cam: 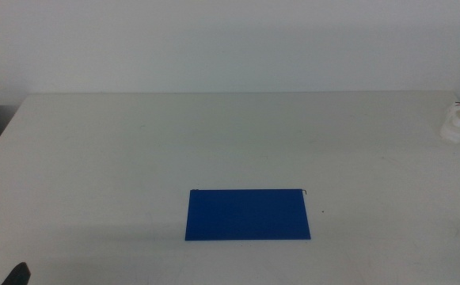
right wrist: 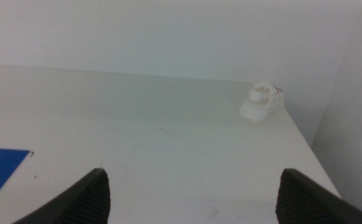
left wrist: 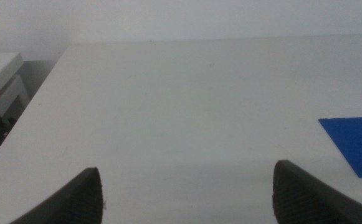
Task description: Use one arm to grab the shoe from the table and place it on the mat.
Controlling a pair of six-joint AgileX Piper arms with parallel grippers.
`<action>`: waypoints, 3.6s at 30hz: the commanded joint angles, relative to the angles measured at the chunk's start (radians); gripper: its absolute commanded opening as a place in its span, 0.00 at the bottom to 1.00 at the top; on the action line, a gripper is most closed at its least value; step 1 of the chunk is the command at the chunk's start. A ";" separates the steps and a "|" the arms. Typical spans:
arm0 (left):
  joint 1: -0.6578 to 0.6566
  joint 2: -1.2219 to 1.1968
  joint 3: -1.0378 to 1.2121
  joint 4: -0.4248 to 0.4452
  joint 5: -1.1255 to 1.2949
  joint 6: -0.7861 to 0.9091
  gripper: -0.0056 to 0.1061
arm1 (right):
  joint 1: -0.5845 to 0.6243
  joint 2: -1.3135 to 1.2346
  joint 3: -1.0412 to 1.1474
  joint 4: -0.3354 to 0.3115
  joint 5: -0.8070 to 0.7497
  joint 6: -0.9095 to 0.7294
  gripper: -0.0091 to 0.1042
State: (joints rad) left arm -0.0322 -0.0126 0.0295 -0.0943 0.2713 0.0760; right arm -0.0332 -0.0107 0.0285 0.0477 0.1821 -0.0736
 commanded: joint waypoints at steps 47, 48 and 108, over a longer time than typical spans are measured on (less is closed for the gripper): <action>-0.004 -0.013 0.007 -0.008 -0.080 -0.005 0.89 | -0.003 1.735 -1.880 -0.356 0.999 0.531 0.89; -0.004 -0.013 0.007 -0.008 -0.080 -0.005 0.89 | -0.003 1.764 -1.917 -0.377 0.998 0.529 0.89; -0.004 -0.013 0.007 -0.008 -0.080 -0.005 0.89 | -0.231 2.463 -2.361 -0.080 0.757 0.655 0.29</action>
State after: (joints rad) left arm -0.0322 -0.0126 0.0295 -0.0943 0.2713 0.0760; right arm -0.2632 2.5282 -2.2995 -0.0222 0.9675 0.5953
